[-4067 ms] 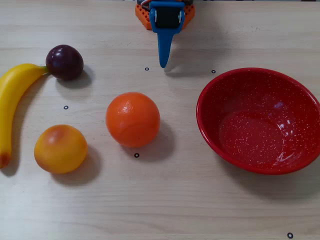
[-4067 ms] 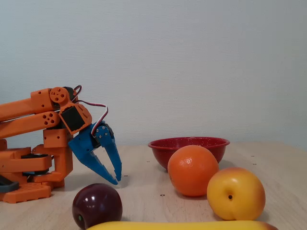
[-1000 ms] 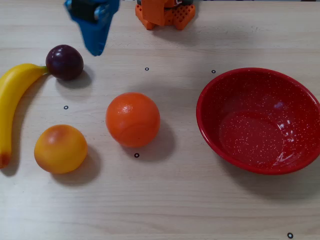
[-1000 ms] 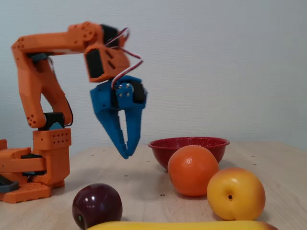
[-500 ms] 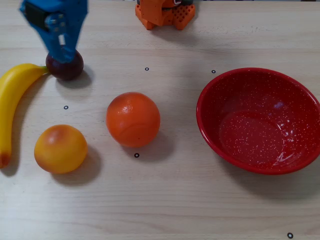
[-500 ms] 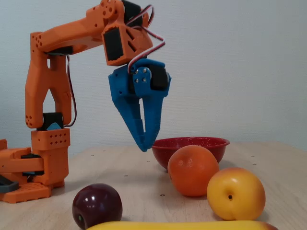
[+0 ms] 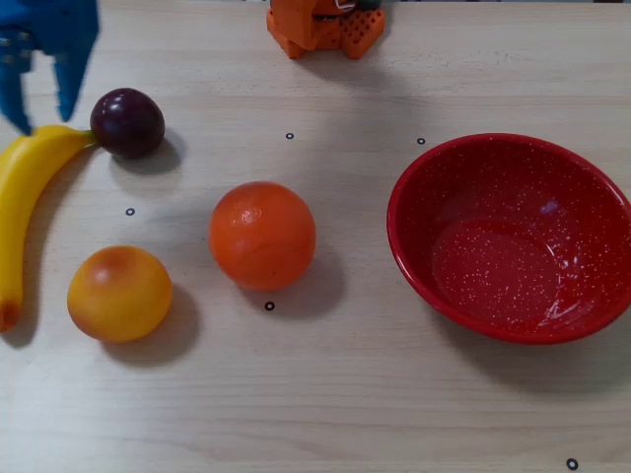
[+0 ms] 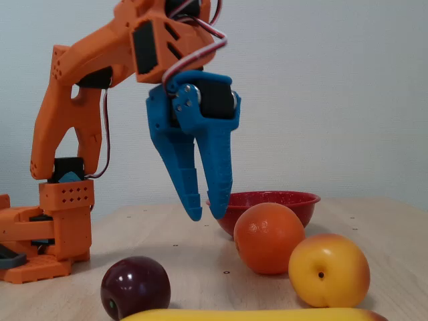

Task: Put banana in the red bowl.

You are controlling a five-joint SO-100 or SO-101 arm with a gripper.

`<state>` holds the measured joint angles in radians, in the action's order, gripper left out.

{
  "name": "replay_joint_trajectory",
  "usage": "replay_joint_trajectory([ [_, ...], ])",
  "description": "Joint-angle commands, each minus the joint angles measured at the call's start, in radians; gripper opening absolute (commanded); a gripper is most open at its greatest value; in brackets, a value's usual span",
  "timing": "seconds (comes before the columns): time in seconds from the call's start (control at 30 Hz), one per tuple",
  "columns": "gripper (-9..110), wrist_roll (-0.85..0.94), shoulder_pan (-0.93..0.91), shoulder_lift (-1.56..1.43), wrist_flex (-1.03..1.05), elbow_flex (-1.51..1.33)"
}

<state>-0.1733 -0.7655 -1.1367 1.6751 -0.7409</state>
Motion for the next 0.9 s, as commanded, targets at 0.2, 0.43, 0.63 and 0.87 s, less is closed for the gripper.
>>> replay_joint_trajectory([
  [0.2, 20, -0.084, -0.06, 0.048, 0.086, 0.29],
  [0.43, 19, -0.284, -0.08, 0.118, 0.129, 0.397],
  [0.63, 21, -0.431, -0.055, 0.172, 0.198, 0.442],
  [0.87, 25, -0.534, -0.026, 0.291, 0.196, 0.534],
])
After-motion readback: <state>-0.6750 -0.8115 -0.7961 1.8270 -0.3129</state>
